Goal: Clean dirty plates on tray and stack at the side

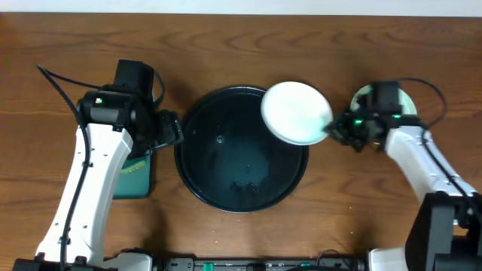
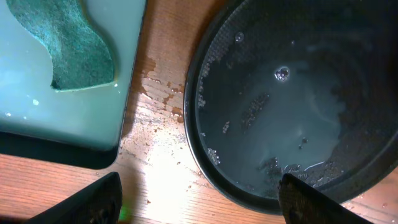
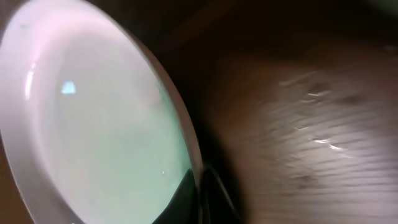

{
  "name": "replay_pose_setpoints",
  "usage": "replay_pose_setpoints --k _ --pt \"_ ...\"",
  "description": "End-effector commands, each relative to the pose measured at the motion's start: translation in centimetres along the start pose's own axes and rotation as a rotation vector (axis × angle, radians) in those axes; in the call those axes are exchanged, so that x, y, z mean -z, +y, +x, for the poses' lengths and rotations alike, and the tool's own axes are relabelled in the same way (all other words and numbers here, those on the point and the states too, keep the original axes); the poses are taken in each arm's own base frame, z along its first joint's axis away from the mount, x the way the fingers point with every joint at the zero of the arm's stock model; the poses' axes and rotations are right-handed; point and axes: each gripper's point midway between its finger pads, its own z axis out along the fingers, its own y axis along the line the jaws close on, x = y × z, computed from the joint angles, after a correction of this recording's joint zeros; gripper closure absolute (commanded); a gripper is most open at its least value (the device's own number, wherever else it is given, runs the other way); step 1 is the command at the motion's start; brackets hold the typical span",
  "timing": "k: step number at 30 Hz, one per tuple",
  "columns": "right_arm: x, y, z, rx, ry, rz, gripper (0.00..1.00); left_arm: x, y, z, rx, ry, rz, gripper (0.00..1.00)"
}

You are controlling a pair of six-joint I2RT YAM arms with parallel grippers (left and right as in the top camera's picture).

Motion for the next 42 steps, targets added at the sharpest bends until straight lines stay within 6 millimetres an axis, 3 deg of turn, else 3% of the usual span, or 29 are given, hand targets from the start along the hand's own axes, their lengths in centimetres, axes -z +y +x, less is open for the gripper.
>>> replay_pose_setpoints --k 1,5,8,11,19,25,32,42 --pt "3.3 -0.2 -2.7 0.062 -0.064 0.021 0.99 -0.1 0.0 0.2 -0.002 0.008 -0.001 0.19" --pt "5.4 -1.5 -3.8 0.085 -0.107 0.172 0.98 -0.1 0.0 0.2 -0.002 0.008 0.0 0.19" --pt "6.3 -0.7 -3.6 0.148 -0.118 0.231 0.99 -0.1 -0.1 0.1 -0.003 0.005 0.001 0.19" --pt "6.3 0.9 -3.1 0.241 -0.13 0.27 0.98 -0.1 -0.1 0.0 -0.003 0.002 0.002 0.19" --pt "4.1 5.7 0.3 0.516 -0.155 0.32 0.98 -0.1 -0.1 0.0 -0.003 0.001 0.003 0.19" --pt "3.5 7.5 1.4 0.698 -0.233 0.407 0.99 -0.1 -0.1 0.0 -0.003 0.001 0.003 0.19" --pt "3.8 9.4 2.9 0.907 -0.365 0.557 0.98 -0.1 -0.2 -0.2 -0.004 -0.006 0.006 0.19" --pt "7.2 13.8 6.1 1.186 -0.725 0.811 0.99 -0.1 -0.2 -0.2 -0.004 -0.006 0.006 0.19"
